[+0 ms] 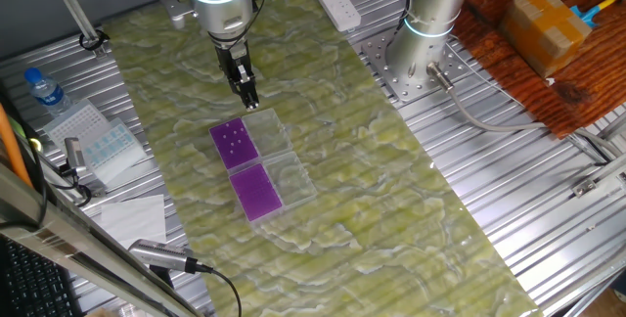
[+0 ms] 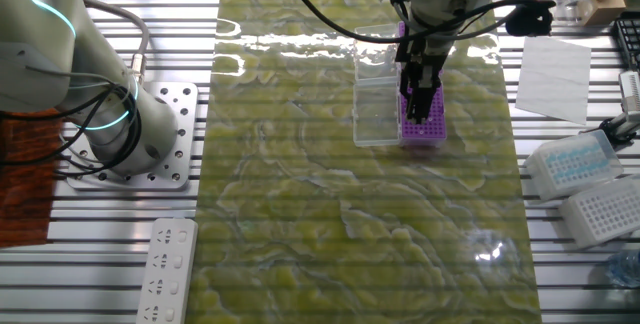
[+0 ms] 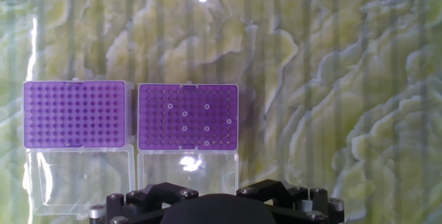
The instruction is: Transfer all small pipette tips from one holder to another
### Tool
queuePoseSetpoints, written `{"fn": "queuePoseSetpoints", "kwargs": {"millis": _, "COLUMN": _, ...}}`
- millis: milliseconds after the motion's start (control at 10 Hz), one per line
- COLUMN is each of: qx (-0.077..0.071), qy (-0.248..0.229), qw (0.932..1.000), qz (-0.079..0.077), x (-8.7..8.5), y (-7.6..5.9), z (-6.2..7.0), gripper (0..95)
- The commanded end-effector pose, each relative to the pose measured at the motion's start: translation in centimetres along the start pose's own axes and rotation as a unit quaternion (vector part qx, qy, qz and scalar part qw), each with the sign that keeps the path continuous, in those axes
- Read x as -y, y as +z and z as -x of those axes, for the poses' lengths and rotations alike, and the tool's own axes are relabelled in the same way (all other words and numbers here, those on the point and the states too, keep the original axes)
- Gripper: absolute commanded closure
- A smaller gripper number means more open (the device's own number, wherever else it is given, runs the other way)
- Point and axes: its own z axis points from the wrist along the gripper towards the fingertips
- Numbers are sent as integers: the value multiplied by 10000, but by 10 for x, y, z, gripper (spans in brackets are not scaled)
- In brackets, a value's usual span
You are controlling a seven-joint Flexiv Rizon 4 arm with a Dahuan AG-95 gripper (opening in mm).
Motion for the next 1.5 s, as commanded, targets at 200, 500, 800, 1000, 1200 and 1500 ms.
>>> {"fn": "queuePoseSetpoints", "kwargs": {"millis": 200, "qx": -149, "qy": -604, "qw": 9978, "qz": 211, "x": 0, "y": 0, "z": 0, "gripper": 950}}
{"fn": "queuePoseSetpoints", "kwargs": {"millis": 500, "qx": -155, "qy": -589, "qw": 9979, "qz": 212, "x": 0, "y": 0, "z": 0, "gripper": 950}}
{"fn": "queuePoseSetpoints", "kwargs": {"millis": 800, "qx": -147, "qy": -673, "qw": 9974, "qz": 224, "x": 0, "y": 0, "z": 0, "gripper": 950}}
{"fn": "queuePoseSetpoints", "kwargs": {"millis": 1000, "qx": -125, "qy": -746, "qw": 9969, "qz": 209, "x": 0, "y": 0, "z": 0, "gripper": 950}}
{"fn": "queuePoseSetpoints", "kwargs": {"millis": 1200, "qx": -83, "qy": -913, "qw": 9957, "qz": 121, "x": 0, "y": 0, "z": 0, "gripper": 950}}
{"fn": "queuePoseSetpoints", "kwargs": {"millis": 1500, "qx": -84, "qy": -999, "qw": 9949, "qz": 118, "x": 0, "y": 0, "z": 0, "gripper": 950}}
